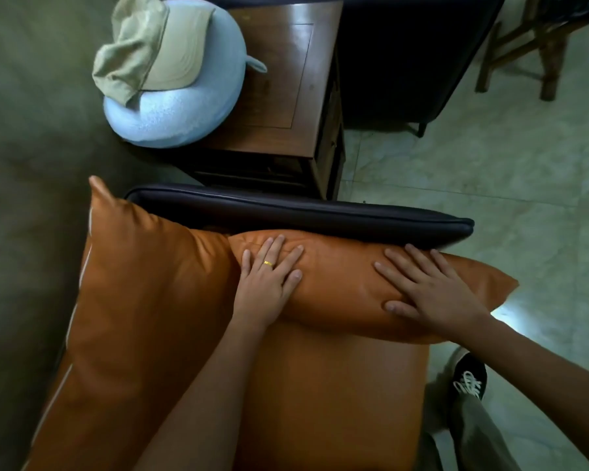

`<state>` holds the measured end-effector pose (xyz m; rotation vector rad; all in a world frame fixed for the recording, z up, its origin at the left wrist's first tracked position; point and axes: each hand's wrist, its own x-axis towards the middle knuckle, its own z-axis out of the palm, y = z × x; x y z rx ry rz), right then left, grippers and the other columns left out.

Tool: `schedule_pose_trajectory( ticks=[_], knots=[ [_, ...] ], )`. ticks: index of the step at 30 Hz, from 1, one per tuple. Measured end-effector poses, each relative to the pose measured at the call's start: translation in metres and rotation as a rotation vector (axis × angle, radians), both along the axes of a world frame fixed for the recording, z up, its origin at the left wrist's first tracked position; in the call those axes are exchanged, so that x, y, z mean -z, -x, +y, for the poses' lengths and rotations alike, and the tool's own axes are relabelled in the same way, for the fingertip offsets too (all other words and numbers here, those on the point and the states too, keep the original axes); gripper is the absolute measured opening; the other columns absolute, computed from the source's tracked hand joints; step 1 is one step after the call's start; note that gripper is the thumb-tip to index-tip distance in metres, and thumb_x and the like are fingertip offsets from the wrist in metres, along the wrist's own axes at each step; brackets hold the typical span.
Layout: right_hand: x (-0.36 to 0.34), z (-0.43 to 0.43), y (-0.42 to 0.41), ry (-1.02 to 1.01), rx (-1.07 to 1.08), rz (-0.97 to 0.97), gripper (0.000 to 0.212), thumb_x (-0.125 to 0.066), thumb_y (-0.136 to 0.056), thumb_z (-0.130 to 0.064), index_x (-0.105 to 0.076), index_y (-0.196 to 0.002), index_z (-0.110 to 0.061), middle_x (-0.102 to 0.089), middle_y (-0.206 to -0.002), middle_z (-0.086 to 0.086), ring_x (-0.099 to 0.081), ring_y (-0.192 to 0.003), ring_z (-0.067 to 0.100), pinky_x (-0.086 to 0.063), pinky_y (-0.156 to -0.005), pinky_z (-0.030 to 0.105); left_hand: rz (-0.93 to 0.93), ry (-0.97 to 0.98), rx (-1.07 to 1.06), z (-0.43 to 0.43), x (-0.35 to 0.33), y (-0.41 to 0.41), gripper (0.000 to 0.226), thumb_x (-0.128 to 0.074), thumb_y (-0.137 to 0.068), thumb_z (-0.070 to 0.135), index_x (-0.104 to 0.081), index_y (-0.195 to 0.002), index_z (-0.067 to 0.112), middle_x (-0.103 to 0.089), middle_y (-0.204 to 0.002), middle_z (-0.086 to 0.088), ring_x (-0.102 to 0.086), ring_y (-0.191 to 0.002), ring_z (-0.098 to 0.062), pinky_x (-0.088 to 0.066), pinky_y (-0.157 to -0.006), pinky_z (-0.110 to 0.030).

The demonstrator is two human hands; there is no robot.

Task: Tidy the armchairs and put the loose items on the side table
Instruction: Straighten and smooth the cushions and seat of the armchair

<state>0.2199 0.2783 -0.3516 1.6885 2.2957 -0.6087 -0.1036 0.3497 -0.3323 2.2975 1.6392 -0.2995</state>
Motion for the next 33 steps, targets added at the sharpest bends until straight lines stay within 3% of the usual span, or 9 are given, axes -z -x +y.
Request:
schedule_pose_trajectory(
  ticks=[10,13,16,18,21,24,27,31,33],
  knots=[
    [-0.002,-0.038,-0.050,-0.035,0.115,0.048,0.070,-0.017,-0.098,-0.070,-0.017,-0.159,-0.036,-0.028,-0.164,0.003,-0.020,-0.152,0.031,-0.013,-0.121,0.051,0.111,0.026,-0.082,0.001,-0.018,0.004,0.050,-0.019,-0.104,0.055,-0.016,-0.154,0.049,-0.006,-0.167,0.006,0.005,-0.154,-0.020,-0.008,-0.121,-0.057],
    [-0.007,-0.046,-0.056,-0.054,0.189,0.044,0.069,-0.018,-0.098,-0.069,-0.023,-0.158,-0.036,-0.030,-0.163,0.003,-0.020,-0.152,0.031,-0.005,-0.121,0.052,0.129,0.051,-0.139,0.003,-0.023,-0.007,0.050,-0.022,-0.104,0.052,-0.017,-0.154,0.048,-0.004,-0.167,0.005,0.006,-0.154,-0.023,-0.008,-0.118,-0.063],
    [-0.008,-0.050,-0.063,-0.067,0.315,0.067,0.068,-0.020,-0.096,-0.070,-0.017,-0.157,-0.041,-0.024,-0.165,-0.003,-0.014,-0.153,0.028,0.004,-0.120,0.056,0.116,0.078,-0.231,0.004,-0.025,-0.024,0.051,-0.026,-0.103,0.051,-0.021,-0.154,0.045,-0.004,-0.168,0.002,0.009,-0.154,-0.026,-0.010,-0.116,-0.068],
    [-0.004,-0.050,-0.066,-0.052,0.380,0.123,0.069,-0.023,-0.095,-0.072,-0.016,-0.157,-0.042,-0.021,-0.165,-0.006,-0.012,-0.153,0.024,-0.002,-0.120,0.059,0.079,0.078,-0.287,0.004,-0.024,-0.035,0.055,-0.031,-0.101,0.055,-0.024,-0.154,0.043,-0.005,-0.167,0.000,0.011,-0.153,-0.027,-0.010,-0.115,-0.069],
    [-0.002,-0.044,-0.073,-0.034,0.481,0.359,0.074,-0.030,-0.091,-0.073,-0.031,-0.154,-0.035,-0.031,-0.160,-0.004,-0.020,-0.147,0.022,-0.023,-0.117,0.049,0.007,0.069,-0.346,0.001,-0.022,-0.048,0.063,-0.037,-0.096,0.064,-0.025,-0.154,0.041,-0.004,-0.167,-0.002,0.014,-0.152,-0.030,-0.011,-0.114,-0.071],
    [0.002,-0.038,-0.081,-0.047,0.630,0.543,0.076,-0.041,-0.086,-0.070,-0.047,-0.148,-0.026,-0.043,-0.151,0.002,-0.030,-0.138,0.022,-0.024,-0.116,0.040,-0.082,0.076,-0.425,-0.001,-0.019,-0.061,0.072,-0.040,-0.091,0.072,-0.024,-0.154,0.041,0.000,-0.167,-0.002,0.021,-0.151,-0.029,-0.011,-0.111,-0.075],
    [0.009,-0.042,-0.080,-0.016,0.699,0.612,0.075,-0.049,-0.083,-0.070,-0.046,-0.148,-0.033,-0.036,-0.154,-0.001,-0.031,-0.139,0.022,-0.030,-0.116,0.045,-0.129,0.057,-0.449,-0.004,-0.014,-0.061,0.077,-0.040,-0.086,0.078,-0.024,-0.153,0.043,0.002,-0.167,0.000,0.023,-0.150,-0.028,-0.012,-0.110,-0.077],
    [0.011,-0.048,-0.066,0.019,0.775,0.755,0.080,-0.065,-0.076,-0.066,-0.043,-0.147,-0.037,-0.023,-0.155,-0.015,-0.026,-0.138,0.003,-0.032,-0.106,0.027,-0.175,-0.007,-0.439,-0.006,-0.001,-0.053,0.076,-0.037,-0.086,0.081,-0.024,-0.152,0.045,0.001,-0.166,0.002,0.022,-0.151,-0.026,-0.011,-0.109,-0.078],
    [0.011,-0.050,-0.056,-0.003,0.825,0.772,0.081,-0.071,-0.073,-0.062,-0.043,-0.146,-0.039,-0.020,-0.155,-0.018,-0.026,-0.138,0.002,-0.031,-0.102,0.022,-0.179,-0.053,-0.437,-0.009,0.006,-0.051,0.074,-0.039,-0.087,0.079,-0.029,-0.151,0.043,-0.003,-0.166,0.002,0.018,-0.152,-0.027,-0.013,-0.108,-0.078]
  ],
)
